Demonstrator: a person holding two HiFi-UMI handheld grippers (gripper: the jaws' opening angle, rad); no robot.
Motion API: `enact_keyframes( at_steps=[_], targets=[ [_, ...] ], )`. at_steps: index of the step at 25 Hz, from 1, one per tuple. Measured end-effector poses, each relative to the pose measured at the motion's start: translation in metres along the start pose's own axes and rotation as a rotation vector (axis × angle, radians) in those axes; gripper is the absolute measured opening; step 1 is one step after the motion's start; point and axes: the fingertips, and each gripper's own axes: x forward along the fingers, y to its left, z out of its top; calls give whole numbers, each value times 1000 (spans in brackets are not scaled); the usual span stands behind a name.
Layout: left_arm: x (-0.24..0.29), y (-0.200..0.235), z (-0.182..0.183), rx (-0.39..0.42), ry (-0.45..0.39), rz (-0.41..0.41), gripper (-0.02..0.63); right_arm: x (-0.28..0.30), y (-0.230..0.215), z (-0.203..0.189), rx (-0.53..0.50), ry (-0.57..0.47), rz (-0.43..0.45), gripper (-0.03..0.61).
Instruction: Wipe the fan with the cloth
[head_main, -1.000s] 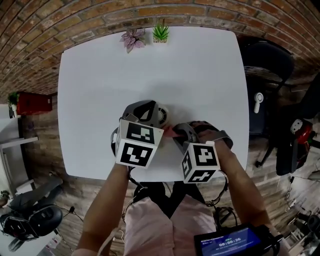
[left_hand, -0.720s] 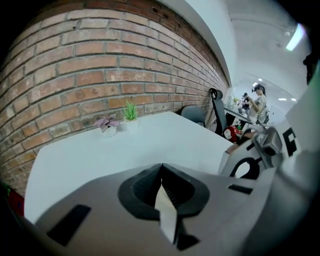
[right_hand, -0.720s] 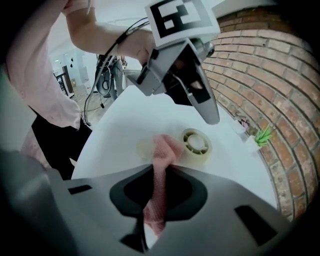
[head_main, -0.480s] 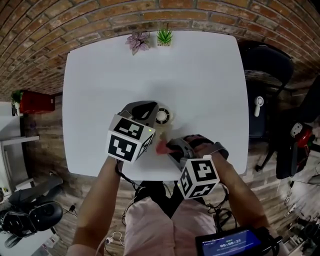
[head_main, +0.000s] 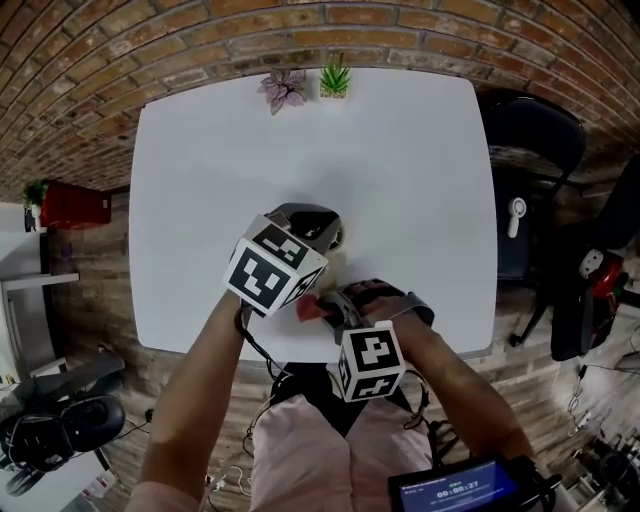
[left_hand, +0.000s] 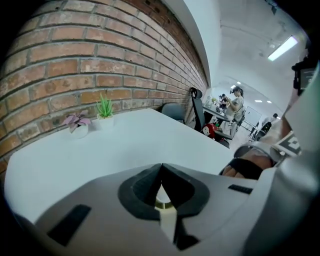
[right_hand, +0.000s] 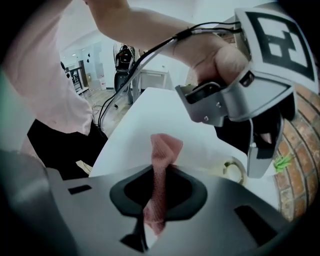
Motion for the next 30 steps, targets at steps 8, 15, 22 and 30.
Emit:
enact_keyframes(
  at_steps=[8,15,22,30],
  targets=[
    [-1,4,-17,-37,38,22,12,-11,-17,-52,87,101,-42,40],
    [-2,7,-21,-95,54,36,12,-29,-54,-79,271,119,-149,40],
    [-3,7,-21,-130,47,25,12,-14,-55,-40,484,61,-163,40],
    [-2,6,-21,-109,54,7,12,-3,-58,-37,978,-20,-60,40]
  ],
)
